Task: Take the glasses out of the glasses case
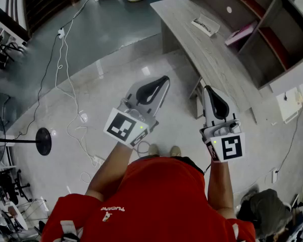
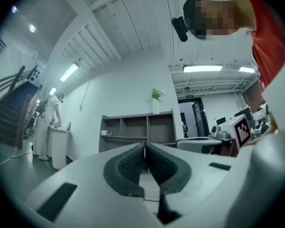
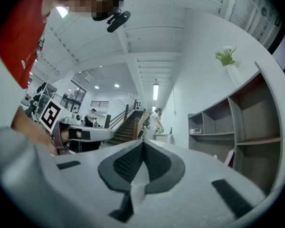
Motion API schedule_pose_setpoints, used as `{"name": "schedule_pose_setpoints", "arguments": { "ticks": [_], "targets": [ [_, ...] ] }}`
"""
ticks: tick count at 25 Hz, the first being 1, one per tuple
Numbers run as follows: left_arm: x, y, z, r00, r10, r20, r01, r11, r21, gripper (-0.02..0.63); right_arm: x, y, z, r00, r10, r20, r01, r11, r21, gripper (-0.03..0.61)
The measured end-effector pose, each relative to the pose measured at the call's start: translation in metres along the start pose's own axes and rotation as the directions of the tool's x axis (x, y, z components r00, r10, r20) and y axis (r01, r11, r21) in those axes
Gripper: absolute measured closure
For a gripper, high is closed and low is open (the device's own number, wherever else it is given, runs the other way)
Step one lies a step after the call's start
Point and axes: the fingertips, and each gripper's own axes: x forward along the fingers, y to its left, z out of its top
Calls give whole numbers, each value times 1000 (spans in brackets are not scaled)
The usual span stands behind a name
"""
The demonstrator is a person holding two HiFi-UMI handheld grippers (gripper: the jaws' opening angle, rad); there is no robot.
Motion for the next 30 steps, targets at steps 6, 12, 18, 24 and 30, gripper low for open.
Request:
{"name": "schedule_pose_setpoints", "arguments": {
  "ticks": [6, 12, 18, 24, 30],
  "targets": [
    [4, -9, -4, 1000, 6, -8, -6, 1000, 7, 600, -10, -1, 1, 999, 37, 23, -37, 999, 32, 575],
    [6, -17, -7, 999, 34, -21, -34, 999, 18, 600, -21, -9, -7, 998, 56, 7, -56, 997, 51, 574],
    [17, -25, -10, 997, 70, -41, -69, 997, 45, 600, -28, -27, -13, 996, 83, 24, -84, 993, 79, 574],
    [32, -21, -7, 994, 104, -35, -101, 993, 65, 600, -22, -50, -14, 995, 94, 41, -96, 993, 75, 574],
    [49, 3, -5, 994, 109, -6, -109, 992, 69, 600, 4, -62, -9, 994, 94, 63, -96, 995, 38, 574]
  ]
}}
